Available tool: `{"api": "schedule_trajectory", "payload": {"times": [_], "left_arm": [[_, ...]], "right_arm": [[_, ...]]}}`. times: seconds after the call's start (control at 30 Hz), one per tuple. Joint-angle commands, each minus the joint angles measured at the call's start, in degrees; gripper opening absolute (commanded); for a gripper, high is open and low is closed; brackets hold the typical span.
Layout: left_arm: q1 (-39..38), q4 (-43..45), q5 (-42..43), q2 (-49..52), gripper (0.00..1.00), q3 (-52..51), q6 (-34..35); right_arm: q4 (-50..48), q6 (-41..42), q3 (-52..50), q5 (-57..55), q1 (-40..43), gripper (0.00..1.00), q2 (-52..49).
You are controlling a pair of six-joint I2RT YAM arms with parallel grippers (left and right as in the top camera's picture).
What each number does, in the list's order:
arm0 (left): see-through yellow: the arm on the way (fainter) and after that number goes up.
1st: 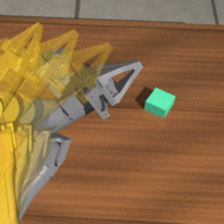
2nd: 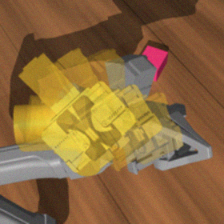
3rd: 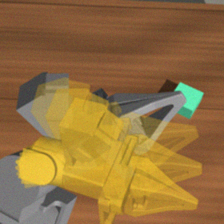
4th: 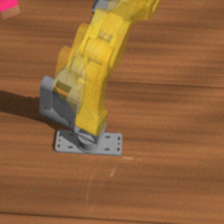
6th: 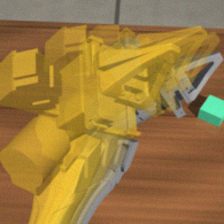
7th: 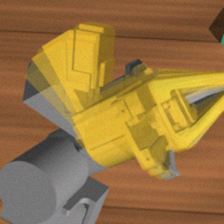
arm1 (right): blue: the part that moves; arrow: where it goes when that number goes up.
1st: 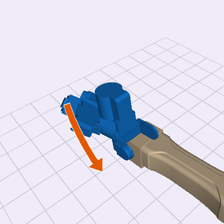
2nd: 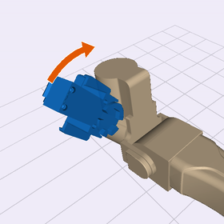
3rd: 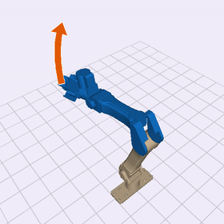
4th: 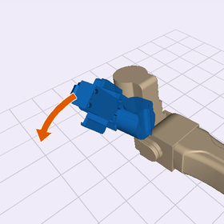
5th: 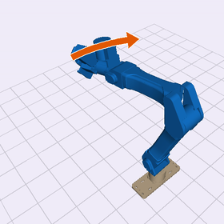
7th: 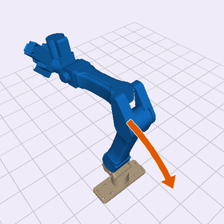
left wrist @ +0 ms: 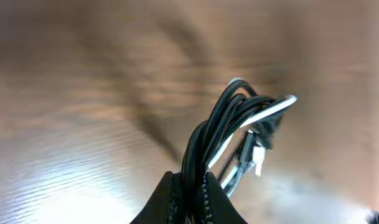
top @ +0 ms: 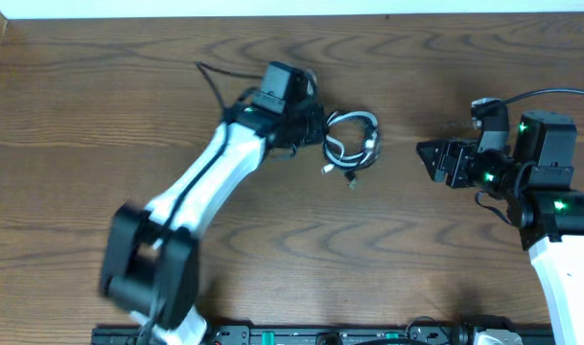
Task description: Untangle cables
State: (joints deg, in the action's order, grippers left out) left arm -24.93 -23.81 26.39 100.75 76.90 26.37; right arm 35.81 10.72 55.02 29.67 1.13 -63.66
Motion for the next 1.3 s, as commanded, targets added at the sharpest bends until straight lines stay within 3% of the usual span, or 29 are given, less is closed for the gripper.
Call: {"api": "schedule_trajectory", "payload": {"times": [0.0, 0.43, 0.6, 0.83, 0.97, 1.27], "left_arm": [[-0.2, -0.5, 7.8, -4.2, 0.08, 1.0, -8.0], [-0.3, -1.9, 10.7, -3.4, 0.08, 0.9, -8.3], [-0.3, -3.1, 10.7, -3.4, 0.07, 0.9, -7.6], [-0.3, -5.6, 10.7, -3.4, 0.07, 0.9, -7.2], [-0.3, -5.9, 11.0, -3.4, 0.07, 0.9, -7.2], [-0.1, -5.4, 21.7, -3.4, 0.07, 0.9, -7.2]], "right_arm": [[-2.1, 5.1, 0.7, 5.9, -0.5, 0.68, -0.9], [-10.4, 24.5, 0.7, 4.2, -9.1, 0.55, -9.1], [-14.7, 32.3, 0.7, 2.2, -11.9, 0.54, -14.6], [-16.7, 31.5, 0.7, 0.7, -13.9, 0.51, -21.1], [-13.2, 30.3, 0.7, -6.6, -13.9, 0.51, -23.3], [-11.1, 25.9, 0.7, -14.2, -13.9, 0.5, -28.1]]}}
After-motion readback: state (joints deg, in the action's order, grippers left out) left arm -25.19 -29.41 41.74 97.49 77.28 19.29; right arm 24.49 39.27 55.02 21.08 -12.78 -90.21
